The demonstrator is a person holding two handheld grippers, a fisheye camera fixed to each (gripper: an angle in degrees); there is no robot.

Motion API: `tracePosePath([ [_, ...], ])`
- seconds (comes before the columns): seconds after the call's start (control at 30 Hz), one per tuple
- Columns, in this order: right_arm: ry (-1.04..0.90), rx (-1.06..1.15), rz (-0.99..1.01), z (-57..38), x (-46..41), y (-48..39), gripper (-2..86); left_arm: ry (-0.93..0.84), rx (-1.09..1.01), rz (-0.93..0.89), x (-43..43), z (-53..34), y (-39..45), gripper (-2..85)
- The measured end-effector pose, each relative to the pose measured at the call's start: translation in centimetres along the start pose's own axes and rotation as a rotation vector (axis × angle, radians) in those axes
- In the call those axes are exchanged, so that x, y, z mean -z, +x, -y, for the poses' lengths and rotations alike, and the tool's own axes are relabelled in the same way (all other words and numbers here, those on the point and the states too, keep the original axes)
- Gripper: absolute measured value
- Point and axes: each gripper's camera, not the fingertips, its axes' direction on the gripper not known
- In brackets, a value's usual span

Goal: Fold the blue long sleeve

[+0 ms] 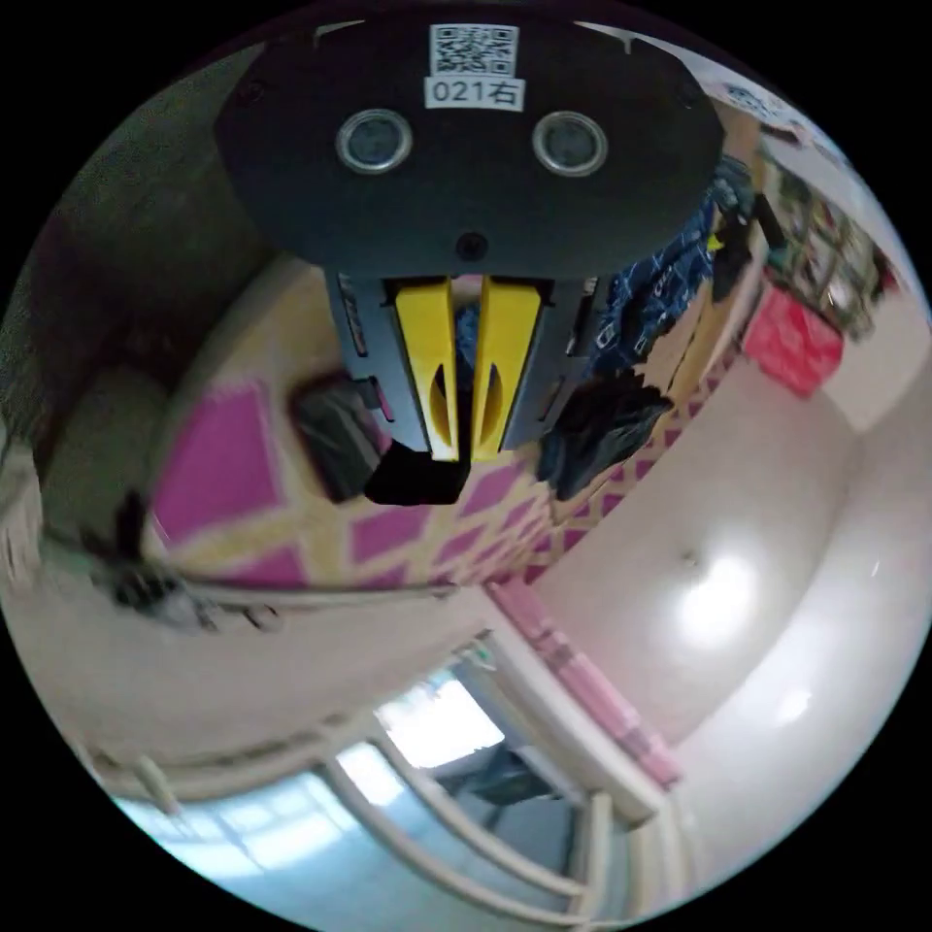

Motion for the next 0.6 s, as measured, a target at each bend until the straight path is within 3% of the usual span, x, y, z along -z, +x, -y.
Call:
tracePosePath([
  [0.17, -0.018, 0.539, 0.223, -1.8, -2.6, -24.9, 0.8, 0.036, 0.040, 0.018, 6.0, -3.1, -1.6, -0.9],
  [0.27, -0.080, 0.738, 0.386, -6.2, -5.7, -37.4, 0.7, 0.062, 0.081, 0.022, 9.8, -5.3, -2.7, -0.9],
  [0.47, -0.313, 0.955, 0.543, -21.5, -16.2, -55.7, 0.7, 0.163, 0.130, 0.056, 18.3, -9.6, -3.5, -0.9],
  [0.6, -0.556, 1.002, 0.549, -32.3, -25.5, -60.8, 0.7, 0.198, 0.155, 0.062, 23.4, -12.1, -4.1, -1.0],
])
